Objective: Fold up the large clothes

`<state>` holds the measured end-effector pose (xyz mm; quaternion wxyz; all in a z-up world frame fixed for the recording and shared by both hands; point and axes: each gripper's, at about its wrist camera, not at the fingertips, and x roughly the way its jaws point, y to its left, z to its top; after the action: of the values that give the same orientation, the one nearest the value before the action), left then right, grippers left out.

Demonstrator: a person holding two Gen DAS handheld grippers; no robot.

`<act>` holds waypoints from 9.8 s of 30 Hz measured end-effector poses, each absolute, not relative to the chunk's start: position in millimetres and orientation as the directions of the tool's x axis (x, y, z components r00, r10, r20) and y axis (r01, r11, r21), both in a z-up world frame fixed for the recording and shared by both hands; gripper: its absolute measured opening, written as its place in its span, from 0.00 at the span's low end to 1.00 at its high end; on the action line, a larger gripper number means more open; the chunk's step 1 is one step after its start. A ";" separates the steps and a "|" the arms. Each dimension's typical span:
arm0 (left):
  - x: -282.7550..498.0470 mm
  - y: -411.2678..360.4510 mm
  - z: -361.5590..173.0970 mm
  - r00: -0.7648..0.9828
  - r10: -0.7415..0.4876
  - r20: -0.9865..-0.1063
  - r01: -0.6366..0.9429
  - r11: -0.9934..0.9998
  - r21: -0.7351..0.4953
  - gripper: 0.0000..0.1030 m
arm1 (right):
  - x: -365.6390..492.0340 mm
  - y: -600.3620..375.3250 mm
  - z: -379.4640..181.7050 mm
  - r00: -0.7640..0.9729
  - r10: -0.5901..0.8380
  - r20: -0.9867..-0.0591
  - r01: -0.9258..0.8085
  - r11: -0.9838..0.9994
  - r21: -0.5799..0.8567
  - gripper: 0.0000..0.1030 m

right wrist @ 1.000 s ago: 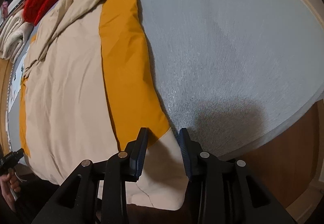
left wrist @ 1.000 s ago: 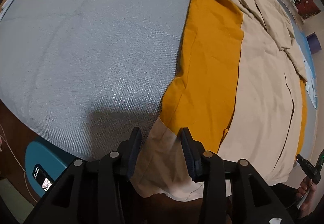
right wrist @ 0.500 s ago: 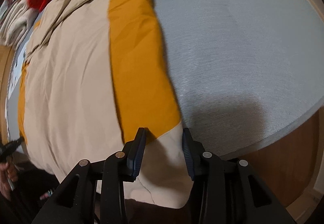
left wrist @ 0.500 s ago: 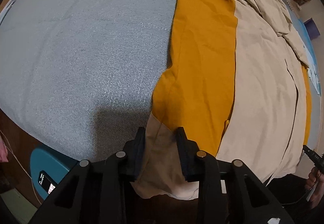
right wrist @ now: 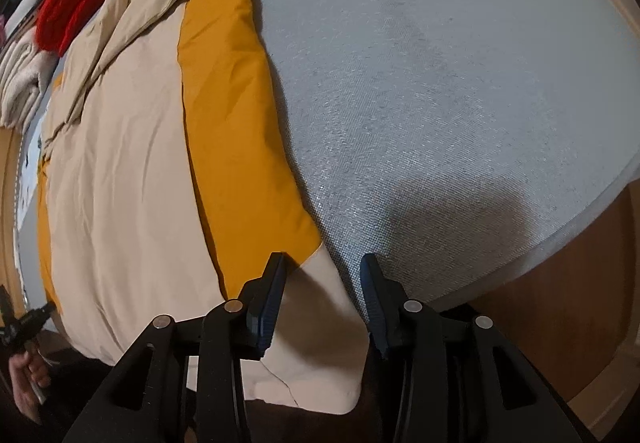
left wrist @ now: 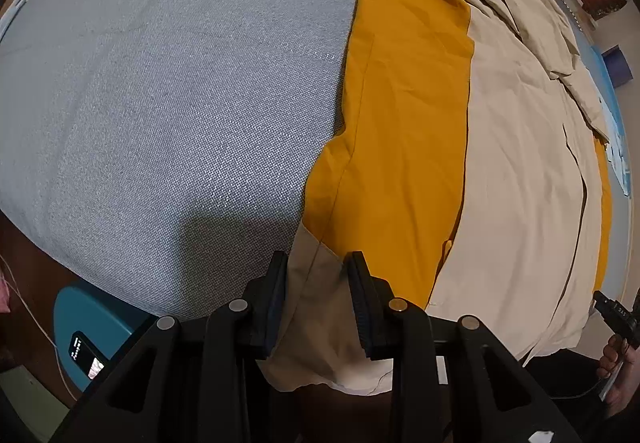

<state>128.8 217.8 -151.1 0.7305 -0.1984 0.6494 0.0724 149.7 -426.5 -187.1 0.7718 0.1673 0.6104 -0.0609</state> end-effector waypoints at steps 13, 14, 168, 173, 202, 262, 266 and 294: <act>125.0 220.3 -150.7 0.143 -0.159 -0.977 -0.354 0.913 -0.201 0.27 | 141.9 -411.5 -191.2 0.226 0.149 -0.963 0.196 0.961 0.194 0.37; 125.4 219.4 -150.7 0.142 -0.157 -0.977 -0.350 0.916 -0.198 0.27 | 141.7 -410.9 -191.4 0.225 0.139 -0.965 0.194 0.964 0.184 0.35; 297.0 251.7 -102.4 0.395 -0.186 -0.900 -0.327 0.887 -0.327 0.00 | 314.2 -448.3 -113.5 0.459 -0.031 -0.888 0.323 0.937 0.134 0.03; 284.7 231.6 -75.6 0.466 -0.298 -0.833 -0.152 0.900 -0.407 0.01 | 306.0 -445.1 -101.1 0.484 -0.088 -0.871 0.301 0.951 0.071 0.10; 276.3 165.1 -130.8 0.170 -0.124 -0.978 0.019 0.992 -0.122 0.10 | 271.3 -353.7 -88.3 0.543 -0.066 -0.837 -0.139 0.976 -0.167 0.12; 133.4 132.4 -63.4 0.475 0.047 -0.879 -0.225 0.972 -0.069 0.10 | 152.3 -248.1 -44.4 0.698 0.020 -0.716 -0.265 0.936 -0.232 0.20; 129.3 121.0 -30.0 0.552 0.025 -0.834 -0.217 0.969 -0.115 0.10 | 135.7 -258.2 -25.2 0.737 0.054 -0.674 -0.232 0.956 -0.178 0.20; 160.4 192.5 -167.6 0.543 -0.390 -0.743 -0.481 0.581 -0.657 0.39 | 212.1 -226.9 -72.4 0.558 0.246 -0.793 -0.275 0.956 0.104 0.18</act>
<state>160.4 192.5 -167.6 0.7503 -0.4569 0.4769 0.0302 212.1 -226.9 -72.4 0.8823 -0.0159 0.4466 0.1476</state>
